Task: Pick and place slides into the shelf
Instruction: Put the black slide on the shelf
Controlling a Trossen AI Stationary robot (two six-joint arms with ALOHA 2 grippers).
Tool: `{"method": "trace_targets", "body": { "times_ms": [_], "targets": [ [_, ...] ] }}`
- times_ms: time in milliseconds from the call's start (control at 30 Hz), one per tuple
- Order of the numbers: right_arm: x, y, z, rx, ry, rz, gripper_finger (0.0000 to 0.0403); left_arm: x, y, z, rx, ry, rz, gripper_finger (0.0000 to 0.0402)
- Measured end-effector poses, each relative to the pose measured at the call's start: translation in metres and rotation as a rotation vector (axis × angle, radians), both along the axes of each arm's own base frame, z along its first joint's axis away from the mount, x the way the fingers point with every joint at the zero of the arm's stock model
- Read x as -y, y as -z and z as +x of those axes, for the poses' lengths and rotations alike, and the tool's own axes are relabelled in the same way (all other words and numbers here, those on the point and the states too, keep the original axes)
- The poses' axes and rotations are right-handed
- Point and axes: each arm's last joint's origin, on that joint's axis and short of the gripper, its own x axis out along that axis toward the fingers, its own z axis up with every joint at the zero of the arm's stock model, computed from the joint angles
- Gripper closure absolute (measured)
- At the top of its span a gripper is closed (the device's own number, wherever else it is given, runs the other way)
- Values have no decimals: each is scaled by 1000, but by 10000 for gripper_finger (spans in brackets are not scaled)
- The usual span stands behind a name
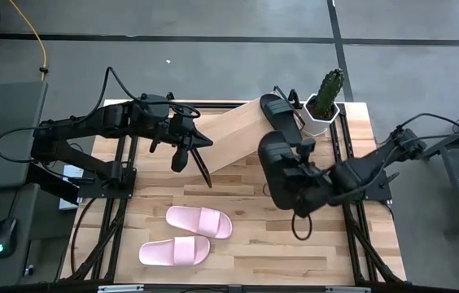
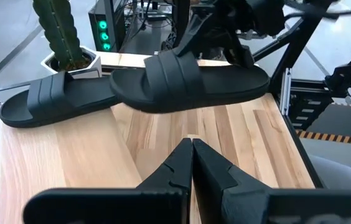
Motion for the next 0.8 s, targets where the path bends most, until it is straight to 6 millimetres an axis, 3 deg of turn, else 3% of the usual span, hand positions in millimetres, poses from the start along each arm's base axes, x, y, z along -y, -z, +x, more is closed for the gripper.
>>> {"method": "trace_targets", "body": {
  "times_ms": [533, 800],
  "targets": [
    [85, -12, 41, -20, -31, 156, 403, 1, 4, -2, -48, 0, -10, 401],
    [114, -11, 56, -1, -40, 149, 403, 1, 5, -3, -57, 0, -11, 401]
  ]
}}
